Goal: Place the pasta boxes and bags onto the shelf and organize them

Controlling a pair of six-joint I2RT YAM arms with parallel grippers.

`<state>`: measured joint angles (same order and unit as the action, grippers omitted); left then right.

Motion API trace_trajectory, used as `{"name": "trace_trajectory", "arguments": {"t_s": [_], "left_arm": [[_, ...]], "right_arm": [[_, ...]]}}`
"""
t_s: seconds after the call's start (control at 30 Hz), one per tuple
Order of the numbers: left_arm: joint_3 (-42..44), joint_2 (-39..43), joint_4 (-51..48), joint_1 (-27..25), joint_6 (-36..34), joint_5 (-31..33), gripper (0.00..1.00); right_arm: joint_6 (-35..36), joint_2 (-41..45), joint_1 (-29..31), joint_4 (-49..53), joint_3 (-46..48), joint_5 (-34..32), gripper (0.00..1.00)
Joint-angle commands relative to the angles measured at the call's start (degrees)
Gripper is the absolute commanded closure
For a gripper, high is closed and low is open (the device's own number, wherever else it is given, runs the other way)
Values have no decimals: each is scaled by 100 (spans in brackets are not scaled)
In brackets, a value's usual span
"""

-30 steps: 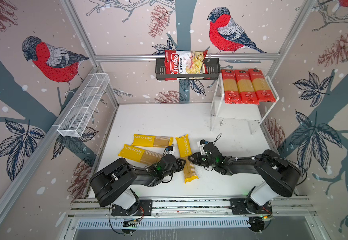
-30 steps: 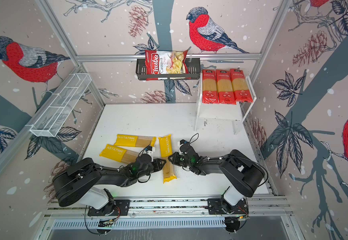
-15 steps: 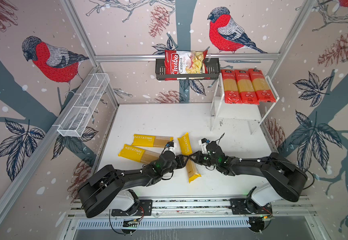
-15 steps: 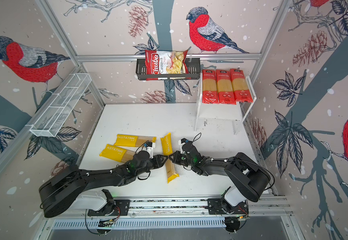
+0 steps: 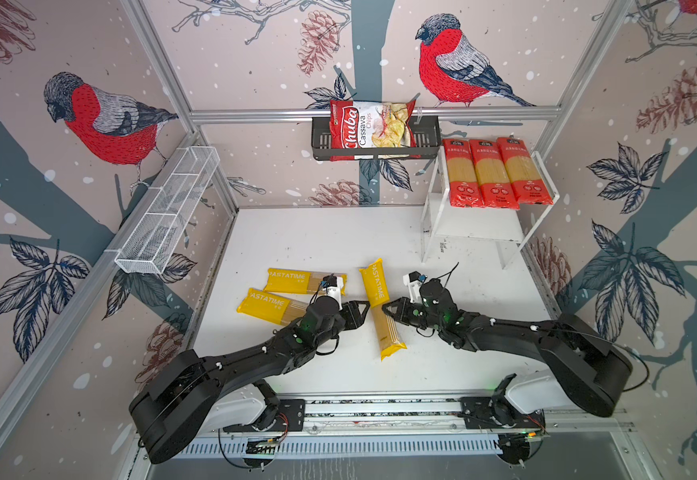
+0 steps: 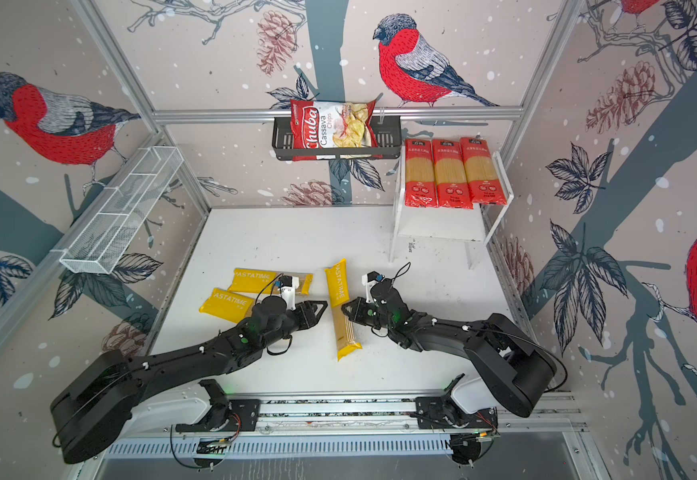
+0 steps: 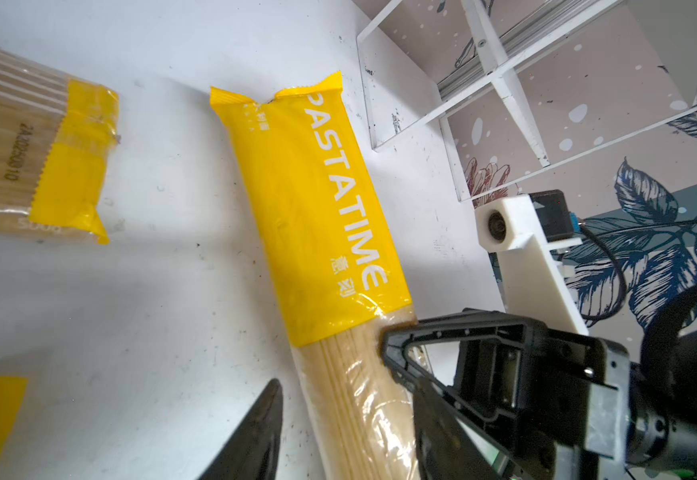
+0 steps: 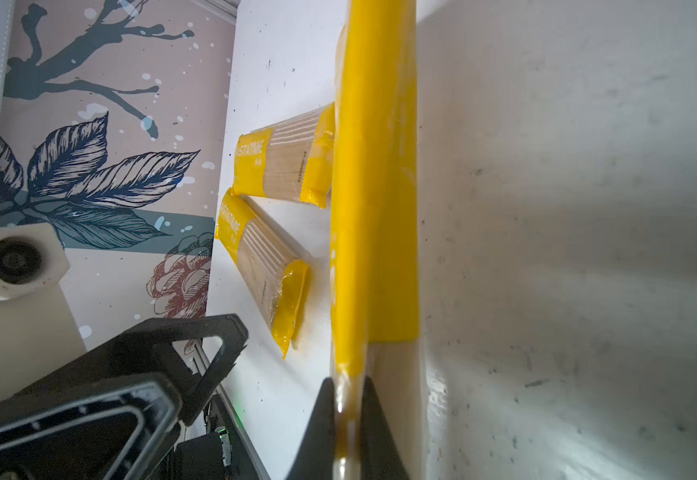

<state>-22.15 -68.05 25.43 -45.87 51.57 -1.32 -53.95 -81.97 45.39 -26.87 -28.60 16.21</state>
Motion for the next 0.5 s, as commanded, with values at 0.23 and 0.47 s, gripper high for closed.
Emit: {"name": "trace_trajectory", "arguments": {"t_s": [0.23, 0.47], "left_arm": [[84, -718, 677, -131, 97, -380, 49], [142, -228, 793, 54, 75, -616, 43]], "right_arm": [[-165, 133, 39, -626, 284, 41, 91], [-21, 640, 31, -527, 145, -82, 93]]}}
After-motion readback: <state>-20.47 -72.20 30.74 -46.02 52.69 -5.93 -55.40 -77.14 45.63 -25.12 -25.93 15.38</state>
